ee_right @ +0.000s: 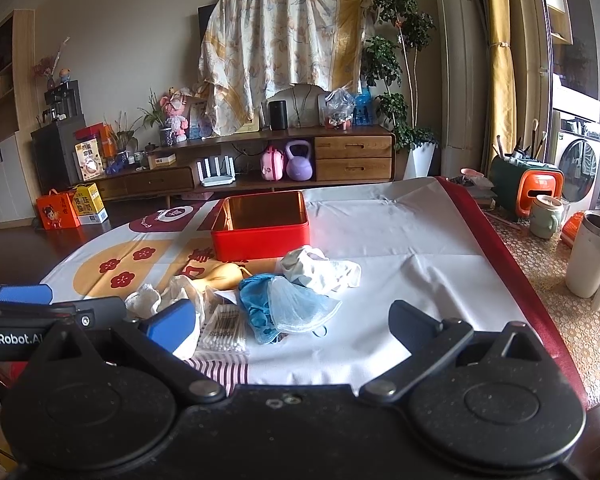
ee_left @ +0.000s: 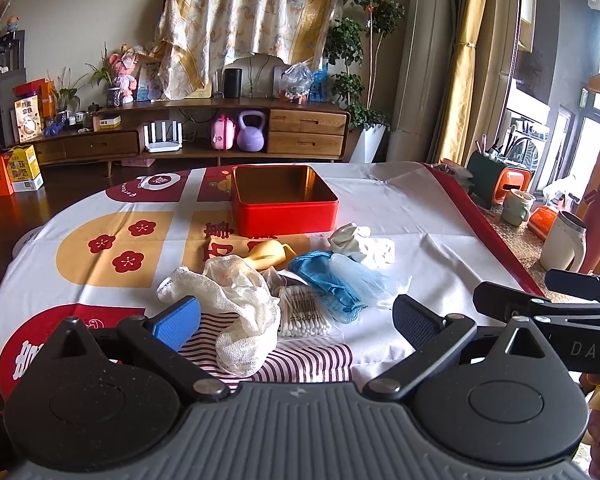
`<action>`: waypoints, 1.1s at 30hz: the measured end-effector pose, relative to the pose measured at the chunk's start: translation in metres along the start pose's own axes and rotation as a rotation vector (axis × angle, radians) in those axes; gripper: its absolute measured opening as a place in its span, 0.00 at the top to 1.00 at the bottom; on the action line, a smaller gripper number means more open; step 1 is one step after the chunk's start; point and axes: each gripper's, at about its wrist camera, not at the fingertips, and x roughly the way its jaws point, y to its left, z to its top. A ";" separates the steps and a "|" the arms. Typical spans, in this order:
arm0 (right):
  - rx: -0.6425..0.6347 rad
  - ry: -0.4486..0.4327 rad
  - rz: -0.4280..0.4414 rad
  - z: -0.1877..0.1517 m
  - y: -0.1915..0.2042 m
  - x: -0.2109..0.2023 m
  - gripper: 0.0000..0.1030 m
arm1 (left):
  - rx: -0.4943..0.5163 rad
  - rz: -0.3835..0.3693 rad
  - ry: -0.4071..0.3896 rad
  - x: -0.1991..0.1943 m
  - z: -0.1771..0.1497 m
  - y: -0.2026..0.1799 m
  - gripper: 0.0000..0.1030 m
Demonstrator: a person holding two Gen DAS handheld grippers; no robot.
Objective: Organize soft objects
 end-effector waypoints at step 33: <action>-0.004 -0.013 0.009 0.003 0.003 -0.011 0.00 | -0.012 -0.001 0.006 -0.002 -0.003 -0.001 0.00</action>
